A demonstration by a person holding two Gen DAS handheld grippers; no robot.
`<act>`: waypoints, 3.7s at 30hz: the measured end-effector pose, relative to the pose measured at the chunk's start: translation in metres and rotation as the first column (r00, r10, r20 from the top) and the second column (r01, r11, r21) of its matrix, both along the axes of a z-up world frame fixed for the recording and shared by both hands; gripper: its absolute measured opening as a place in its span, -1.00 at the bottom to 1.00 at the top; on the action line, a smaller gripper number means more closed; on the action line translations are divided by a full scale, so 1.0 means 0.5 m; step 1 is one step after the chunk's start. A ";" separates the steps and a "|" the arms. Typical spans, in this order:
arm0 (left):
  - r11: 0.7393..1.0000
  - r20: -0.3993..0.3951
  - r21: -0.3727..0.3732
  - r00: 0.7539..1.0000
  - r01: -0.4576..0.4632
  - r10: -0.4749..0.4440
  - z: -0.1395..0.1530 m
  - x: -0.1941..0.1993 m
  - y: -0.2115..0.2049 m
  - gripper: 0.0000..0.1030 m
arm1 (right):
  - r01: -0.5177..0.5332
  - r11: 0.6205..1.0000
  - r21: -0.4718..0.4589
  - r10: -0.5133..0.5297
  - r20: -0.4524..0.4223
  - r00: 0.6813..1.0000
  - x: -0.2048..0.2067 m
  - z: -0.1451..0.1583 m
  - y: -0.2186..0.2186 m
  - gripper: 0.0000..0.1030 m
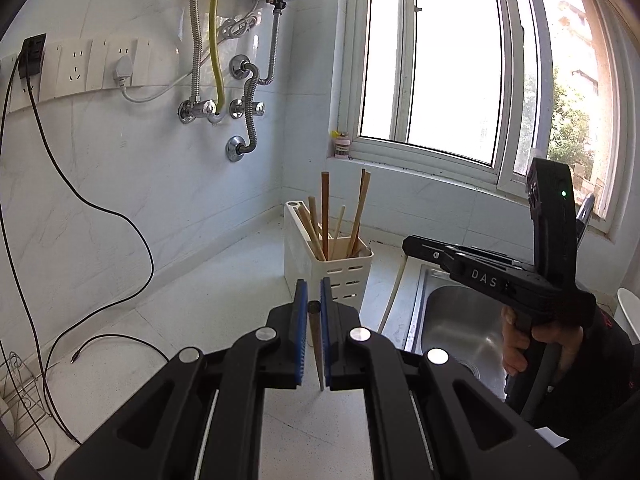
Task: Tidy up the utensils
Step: 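Lift and carry both chopsticks to the white holder with both tools, then lower the chopsticks into the holder and open both tools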
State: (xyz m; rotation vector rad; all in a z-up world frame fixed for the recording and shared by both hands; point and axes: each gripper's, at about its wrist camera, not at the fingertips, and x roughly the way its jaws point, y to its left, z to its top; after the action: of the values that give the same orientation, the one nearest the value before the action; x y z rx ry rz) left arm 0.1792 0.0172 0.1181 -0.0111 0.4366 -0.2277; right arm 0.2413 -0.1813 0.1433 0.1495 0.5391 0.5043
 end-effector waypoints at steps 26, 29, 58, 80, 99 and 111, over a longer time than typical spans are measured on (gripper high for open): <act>0.984 0.258 -0.117 0.961 0.135 -0.101 0.222 0.117 -0.010 -0.88 | 0.023 1.000 -0.009 -0.020 0.237 0.971 0.075 0.240 -0.040 -0.92; 0.986 0.293 -0.106 0.952 0.125 -0.089 0.244 0.124 -0.017 -0.88 | 0.031 0.999 -0.026 -0.023 0.281 0.960 0.080 0.271 -0.037 -0.92; 0.997 0.235 -0.013 0.970 0.073 -0.068 0.180 0.288 -0.076 -0.88 | 0.009 0.993 -0.116 0.016 0.211 0.977 0.177 0.185 0.012 -0.92; 0.995 0.086 0.040 0.992 0.086 -0.090 0.095 0.293 -0.088 -0.88 | -0.083 0.978 -0.190 0.096 0.059 0.994 0.180 0.075 0.038 -0.92; 0.996 0.007 0.023 0.996 0.091 -0.092 0.073 0.306 -0.081 -0.88 | -0.095 0.984 -0.150 0.083 -0.085 0.993 0.215 0.022 0.014 -0.92; 0.996 -0.015 0.024 0.997 0.082 -0.081 0.078 0.299 -0.080 -0.88 | -0.100 0.991 -0.091 0.087 -0.142 0.986 0.221 0.017 0.002 -0.90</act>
State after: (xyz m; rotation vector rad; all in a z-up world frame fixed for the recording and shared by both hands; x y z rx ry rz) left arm 0.3289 -0.0229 0.1572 0.0292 0.4539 -0.3028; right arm 0.3519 -0.1806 0.1518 0.0661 0.7074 0.5606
